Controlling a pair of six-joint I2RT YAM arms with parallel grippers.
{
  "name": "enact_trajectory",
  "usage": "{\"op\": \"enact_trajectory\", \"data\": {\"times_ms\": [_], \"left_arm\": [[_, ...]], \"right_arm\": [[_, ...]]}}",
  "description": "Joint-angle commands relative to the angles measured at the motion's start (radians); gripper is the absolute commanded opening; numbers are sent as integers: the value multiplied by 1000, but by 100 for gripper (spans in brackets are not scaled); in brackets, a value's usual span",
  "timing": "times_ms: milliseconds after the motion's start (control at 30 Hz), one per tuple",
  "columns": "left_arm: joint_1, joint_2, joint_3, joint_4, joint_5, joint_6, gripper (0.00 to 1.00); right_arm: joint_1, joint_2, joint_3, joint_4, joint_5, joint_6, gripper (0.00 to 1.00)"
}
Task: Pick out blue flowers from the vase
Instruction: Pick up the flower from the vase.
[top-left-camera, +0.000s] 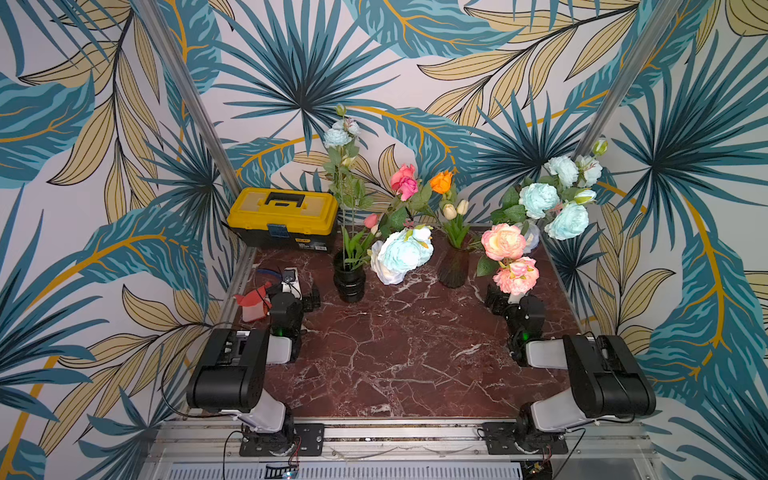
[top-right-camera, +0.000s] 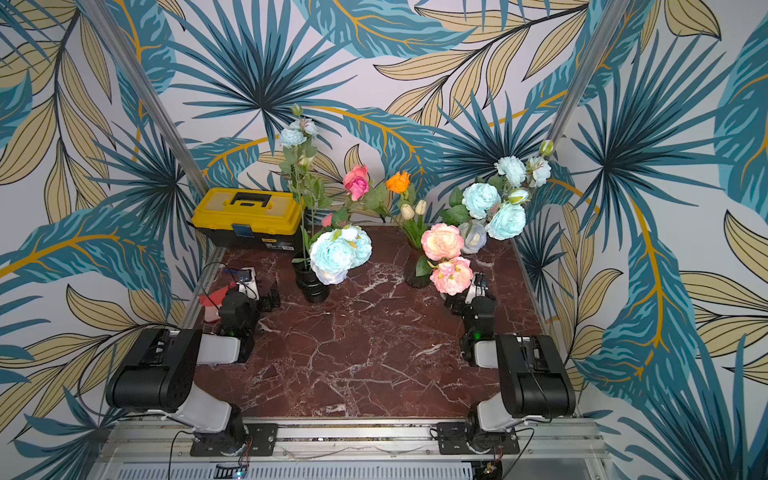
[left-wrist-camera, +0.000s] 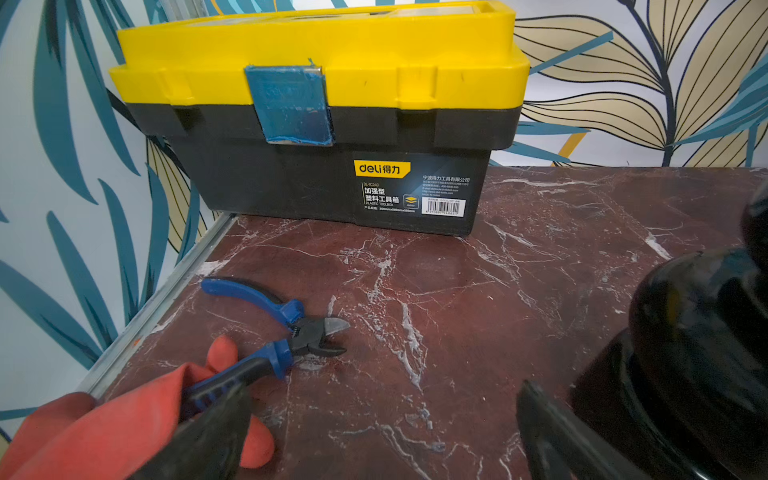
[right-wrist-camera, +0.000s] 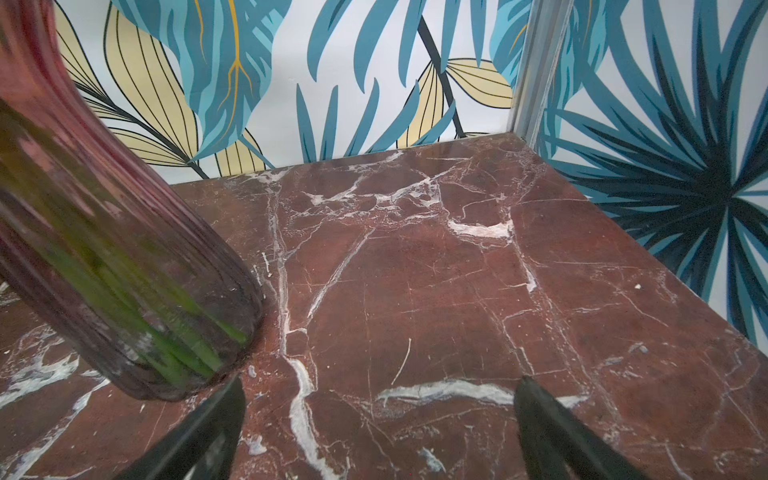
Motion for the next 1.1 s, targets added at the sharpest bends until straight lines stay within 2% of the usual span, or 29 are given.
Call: {"op": "enact_trajectory", "data": {"times_ms": [0, 800, 933, 1000, 1067], "left_arm": [[7, 0, 4, 10, 10, -6, 99], [10, 0, 5, 10, 11, -8, 99], [9, -4, 2, 11, 14, -6, 91], [6, -39, 1, -5, 21, 2, 91], [4, -113, 2, -68, 5, -1, 91]], "right_arm": [[3, -10, 5, 6, -10, -15, 100], [3, -9, 12, -10, -6, -14, 100], [5, -13, 5, 1, 5, -10, 95], [5, -43, -12, 5, 27, -4, 92], [5, -138, -13, -76, 49, -5, 90]]}}
